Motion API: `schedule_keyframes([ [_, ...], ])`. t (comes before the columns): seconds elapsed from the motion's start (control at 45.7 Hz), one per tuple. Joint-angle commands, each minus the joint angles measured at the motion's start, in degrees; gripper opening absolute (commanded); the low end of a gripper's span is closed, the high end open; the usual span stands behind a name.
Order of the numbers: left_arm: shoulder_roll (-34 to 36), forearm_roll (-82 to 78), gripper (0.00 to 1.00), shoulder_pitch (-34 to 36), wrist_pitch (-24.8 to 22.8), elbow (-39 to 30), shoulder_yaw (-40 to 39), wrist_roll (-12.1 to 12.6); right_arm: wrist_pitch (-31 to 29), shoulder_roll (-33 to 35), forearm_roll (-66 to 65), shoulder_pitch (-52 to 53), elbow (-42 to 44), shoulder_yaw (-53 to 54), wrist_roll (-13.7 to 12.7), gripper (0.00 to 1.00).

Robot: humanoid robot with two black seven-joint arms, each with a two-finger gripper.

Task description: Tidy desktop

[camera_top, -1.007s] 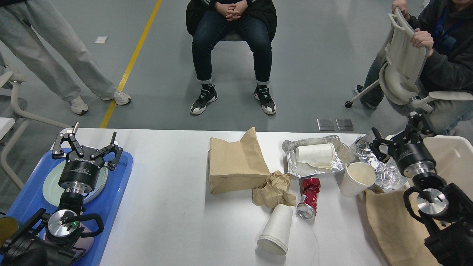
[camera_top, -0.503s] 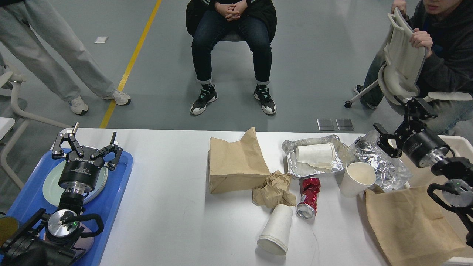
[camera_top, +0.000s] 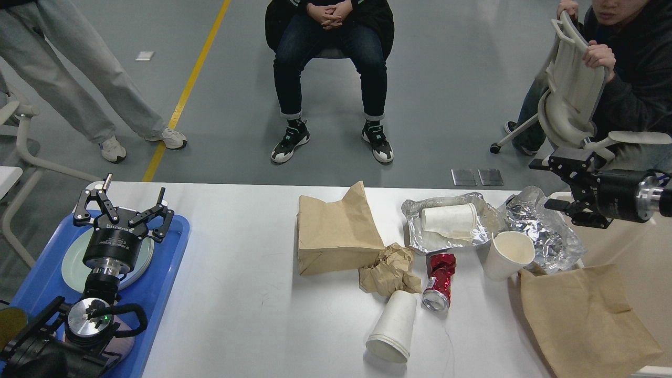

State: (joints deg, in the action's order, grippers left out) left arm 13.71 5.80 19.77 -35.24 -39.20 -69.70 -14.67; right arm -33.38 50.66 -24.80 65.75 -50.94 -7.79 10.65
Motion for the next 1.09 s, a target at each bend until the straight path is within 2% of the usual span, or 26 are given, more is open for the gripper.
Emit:
schedule_keyframes([
  [0.0,0.00,0.00,0.96,0.01,0.00,0.00,0.00,0.08,-2.47,-1.08,0.10,17.90,-0.91,-24.96,0.16,1.00],
  [0.109,0.00,0.00,0.96,0.01,0.00,0.00,0.00,0.08,-11.95,-6.35,0.10,28.89,-1.35,-40.35,-0.10,1.00],
  [0.241,0.00,0.00,0.96,0.01,0.00,0.00,0.00,0.08,-20.49,-16.19,0.10,39.44,-3.89,-55.03,-0.45,1.00],
  [0.372,0.00,0.00,0.96,0.01,0.00,0.00,0.00,0.08,-20.59,-24.02,0.45,52.62,-15.04,-67.96,-0.54,1.00],
  [0.503,0.00,0.00,0.96,0.01,0.00,0.00,0.00,0.08,-21.55,-26.22,2.21,61.42,-22.00,-72.81,-1.50,1.00],
  [0.547,0.00,0.00,0.96,0.01,0.00,0.00,0.00,-0.01,-21.62,-26.14,2.21,63.70,-24.45,-73.33,-3.17,1.00],
  [0.613,0.00,0.00,0.96,0.01,0.00,0.00,0.00,-0.01,-21.62,-25.17,2.21,68.44,-30.34,-73.42,-7.12,1.00],
  [0.678,0.00,0.00,0.96,0.01,0.00,0.00,0.00,-0.01,-21.11,-22.10,2.21,73.54,-35.61,-72.90,-10.46,1.00],
  [0.788,0.00,0.00,0.96,0.01,0.00,0.00,0.00,-0.01,-19.71,-19.63,2.12,80.14,-41.51,-72.90,-13.46,0.98],
  [0.875,0.00,0.00,0.96,0.01,0.00,0.00,0.00,-0.01,-18.83,-19.19,2.21,82.52,-43.89,-73.60,-14.60,0.98],
  [1.072,0.00,0.00,0.96,0.01,0.00,0.00,0.00,0.08,-14.08,-17.88,2.12,82.61,-45.03,-78.25,-14.43,0.98],
])
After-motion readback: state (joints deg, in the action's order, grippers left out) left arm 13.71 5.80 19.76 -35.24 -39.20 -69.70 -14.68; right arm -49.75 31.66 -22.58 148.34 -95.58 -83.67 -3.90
